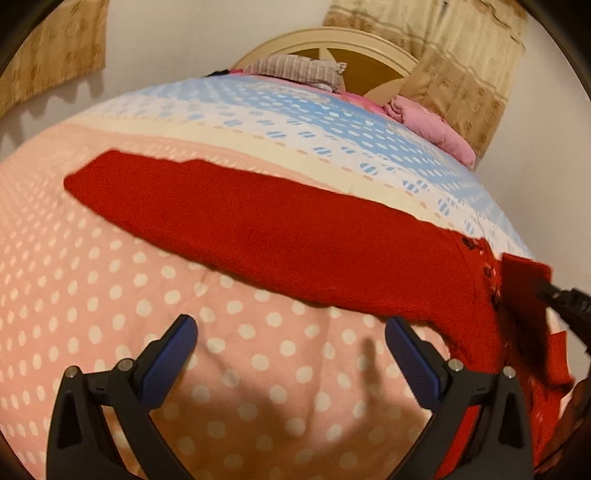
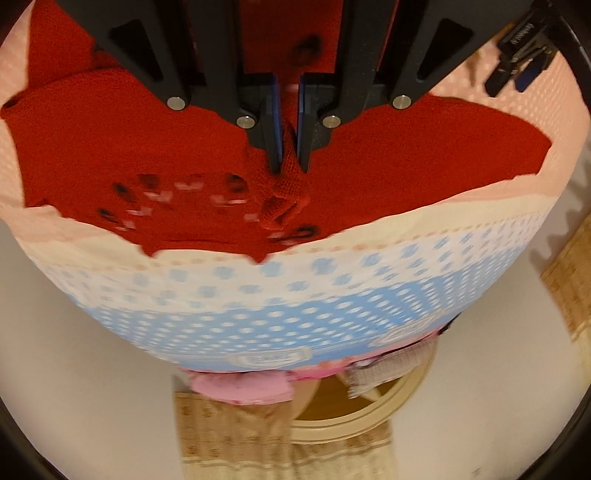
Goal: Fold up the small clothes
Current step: 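Fold the held sleeve across the sweater body with the right gripper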
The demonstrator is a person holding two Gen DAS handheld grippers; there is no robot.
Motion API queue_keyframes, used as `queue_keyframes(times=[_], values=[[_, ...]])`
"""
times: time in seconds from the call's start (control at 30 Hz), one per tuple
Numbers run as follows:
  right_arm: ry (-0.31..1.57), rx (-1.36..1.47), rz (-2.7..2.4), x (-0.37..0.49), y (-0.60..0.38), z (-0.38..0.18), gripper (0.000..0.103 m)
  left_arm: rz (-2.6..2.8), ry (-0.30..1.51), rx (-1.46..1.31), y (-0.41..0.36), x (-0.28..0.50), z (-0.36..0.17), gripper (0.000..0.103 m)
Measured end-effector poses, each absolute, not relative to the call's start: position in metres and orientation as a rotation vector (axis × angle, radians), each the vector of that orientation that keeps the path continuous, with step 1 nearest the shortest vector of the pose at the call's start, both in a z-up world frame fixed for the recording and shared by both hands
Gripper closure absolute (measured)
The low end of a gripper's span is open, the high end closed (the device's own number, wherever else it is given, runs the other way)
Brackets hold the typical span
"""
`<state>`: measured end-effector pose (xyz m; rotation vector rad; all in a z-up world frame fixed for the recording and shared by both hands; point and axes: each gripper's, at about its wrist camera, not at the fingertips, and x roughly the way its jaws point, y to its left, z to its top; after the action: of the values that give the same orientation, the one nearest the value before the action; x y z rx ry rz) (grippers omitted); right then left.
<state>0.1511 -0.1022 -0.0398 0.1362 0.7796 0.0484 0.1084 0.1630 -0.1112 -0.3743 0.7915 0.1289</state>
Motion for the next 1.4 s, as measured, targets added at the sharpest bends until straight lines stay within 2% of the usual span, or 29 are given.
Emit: queue_keyframes(times=[0.3, 0.37, 0.4, 0.47, 0.53, 0.73, 0.93, 1.1, 1.27, 1.4], values=[[0.834, 0.071, 0.179, 0.165, -0.040, -0.072, 0.097, 0.129, 0.788, -0.387, 0.165, 0.110, -0.113, 0.000], [0.862, 0.073, 0.212, 0.166, -0.036, -0.081, 0.093, 0.129, 0.789, -0.384, 0.165, 0.110, -0.114, 0.000], [0.884, 0.073, 0.225, 0.168, -0.035, -0.086, 0.090, 0.129, 0.790, -0.383, 0.166, 0.109, -0.114, 0.000], [0.931, 0.092, 0.265, 0.170, -0.033, -0.095, 0.065, 0.129, 0.792, -0.381, 0.166, 0.109, -0.114, 0.000], [0.923, 0.133, 0.323, 0.165, -0.037, -0.091, 0.057, 0.129, 0.793, -0.380, 0.166, 0.110, -0.114, 0.000], [0.772, 0.189, 0.275, 0.130, -0.082, -0.056, 0.057, 0.133, 0.800, -0.366, 0.166, 0.111, -0.114, 0.000], [0.812, 0.170, -0.025, 0.124, -0.169, -0.065, 0.057, 0.147, 0.814, -0.339, 0.163, 0.115, -0.114, 0.000], [0.927, 0.231, -0.040, 0.128, -0.199, -0.100, 0.057, 0.166, 0.831, -0.303, 0.160, 0.117, -0.115, 0.000], [0.874, 0.205, -0.001, 0.113, -0.194, -0.091, 0.057, 0.179, 0.842, -0.281, 0.158, 0.117, -0.115, 0.000], [0.783, 0.224, -0.097, 0.096, -0.231, -0.070, 0.057, 0.190, 0.852, -0.255, 0.154, 0.118, -0.115, 0.000]])
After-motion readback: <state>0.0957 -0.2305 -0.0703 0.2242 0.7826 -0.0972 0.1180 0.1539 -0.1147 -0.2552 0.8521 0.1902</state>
